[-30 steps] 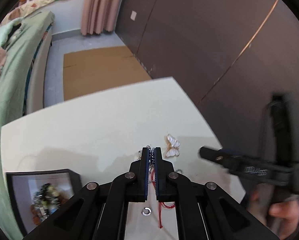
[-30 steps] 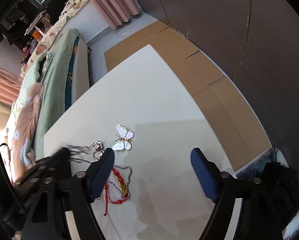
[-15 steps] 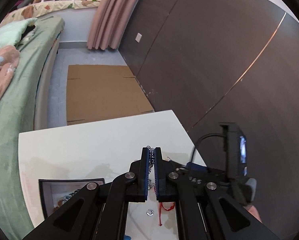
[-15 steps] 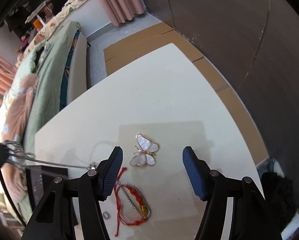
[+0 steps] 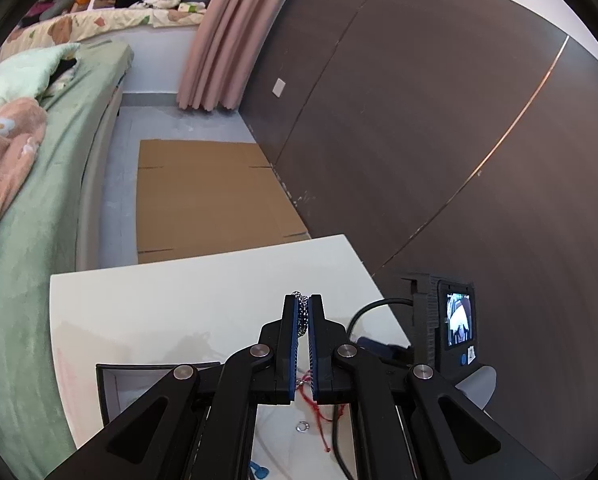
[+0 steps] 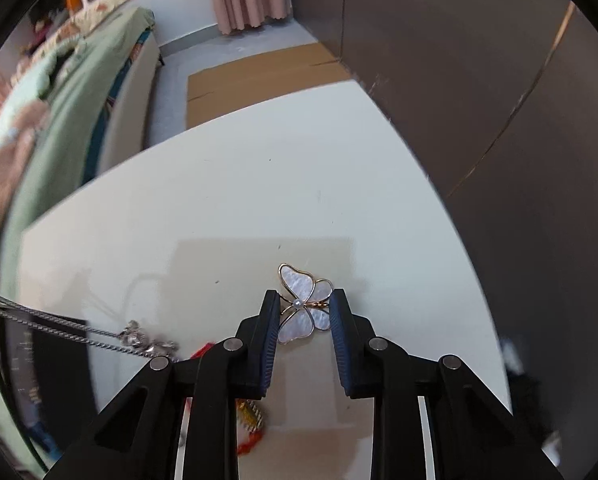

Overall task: Organize jewelry
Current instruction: 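Lift the silver chain with the left tool while the right tool grasps the white butterfly pendant, then carry the chain and butterfly pendant over the black box and open both tools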

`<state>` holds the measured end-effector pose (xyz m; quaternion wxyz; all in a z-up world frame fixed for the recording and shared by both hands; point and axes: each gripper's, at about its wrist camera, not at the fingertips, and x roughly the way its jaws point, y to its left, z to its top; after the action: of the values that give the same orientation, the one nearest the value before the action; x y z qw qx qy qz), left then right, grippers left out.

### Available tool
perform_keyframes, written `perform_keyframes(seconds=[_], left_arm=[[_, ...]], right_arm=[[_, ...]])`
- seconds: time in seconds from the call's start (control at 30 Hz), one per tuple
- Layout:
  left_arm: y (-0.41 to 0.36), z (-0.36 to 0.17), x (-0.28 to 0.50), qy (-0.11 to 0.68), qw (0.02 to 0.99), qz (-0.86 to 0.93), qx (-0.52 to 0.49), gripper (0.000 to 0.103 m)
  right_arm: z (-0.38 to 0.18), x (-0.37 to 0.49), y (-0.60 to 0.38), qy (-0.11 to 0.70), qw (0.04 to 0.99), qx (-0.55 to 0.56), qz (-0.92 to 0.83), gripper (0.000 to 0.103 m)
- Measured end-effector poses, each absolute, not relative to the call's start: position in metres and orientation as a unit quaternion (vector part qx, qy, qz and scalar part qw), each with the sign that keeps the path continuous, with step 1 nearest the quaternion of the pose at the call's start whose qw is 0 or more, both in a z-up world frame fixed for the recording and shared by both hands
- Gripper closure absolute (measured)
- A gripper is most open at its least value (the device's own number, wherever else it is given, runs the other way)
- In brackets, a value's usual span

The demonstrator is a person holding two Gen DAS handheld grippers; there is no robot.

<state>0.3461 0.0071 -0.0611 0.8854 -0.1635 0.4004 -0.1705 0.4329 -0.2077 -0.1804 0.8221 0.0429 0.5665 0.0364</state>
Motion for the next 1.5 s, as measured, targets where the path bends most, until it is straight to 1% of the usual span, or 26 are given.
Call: perform_keyframes(seconds=[0.3, 0.5, 0.67, 0.87, 1.1, 1.33, 1.5], left_arm=[[-0.015, -0.017, 0.328, 0.362, 0.9, -0.196, -0.142, 0.099], [-0.024, 0.019, 0.312, 0.328, 0.914, -0.202, -0.127, 0.099], [-0.022, 0.048, 0.299, 0.302, 0.926, -0.199, -0.111, 0.099], [0.0, 0.071, 0.289, 0.279, 0.937, -0.18, -0.108, 0.099], [0.023, 0.071, 0.285, 0.269, 0.94, -0.167, -0.124, 0.099], [0.051, 0.055, 0.284, 0.272, 0.938, -0.154, -0.152, 0.099], [0.067, 0.037, 0.286, 0.282, 0.937, -0.135, -0.154, 0.099]], right_arm=[[-0.154, 0.411, -0.237, 0.547, 0.828, 0.106, 0.064, 0.077], [-0.14, 0.395, -0.241, 0.531, 0.835, 0.118, 0.08, 0.077], [-0.125, 0.387, -0.246, 0.509, 0.844, 0.137, 0.099, 0.077], [-0.116, 0.382, -0.235, 0.497, 0.846, 0.149, 0.126, 0.077], [-0.11, 0.378, -0.21, 0.485, 0.85, 0.14, 0.153, 0.077], [-0.114, 0.38, -0.192, 0.488, 0.848, 0.129, 0.162, 0.077], [-0.115, 0.381, -0.179, 0.483, 0.85, 0.124, 0.171, 0.077]])
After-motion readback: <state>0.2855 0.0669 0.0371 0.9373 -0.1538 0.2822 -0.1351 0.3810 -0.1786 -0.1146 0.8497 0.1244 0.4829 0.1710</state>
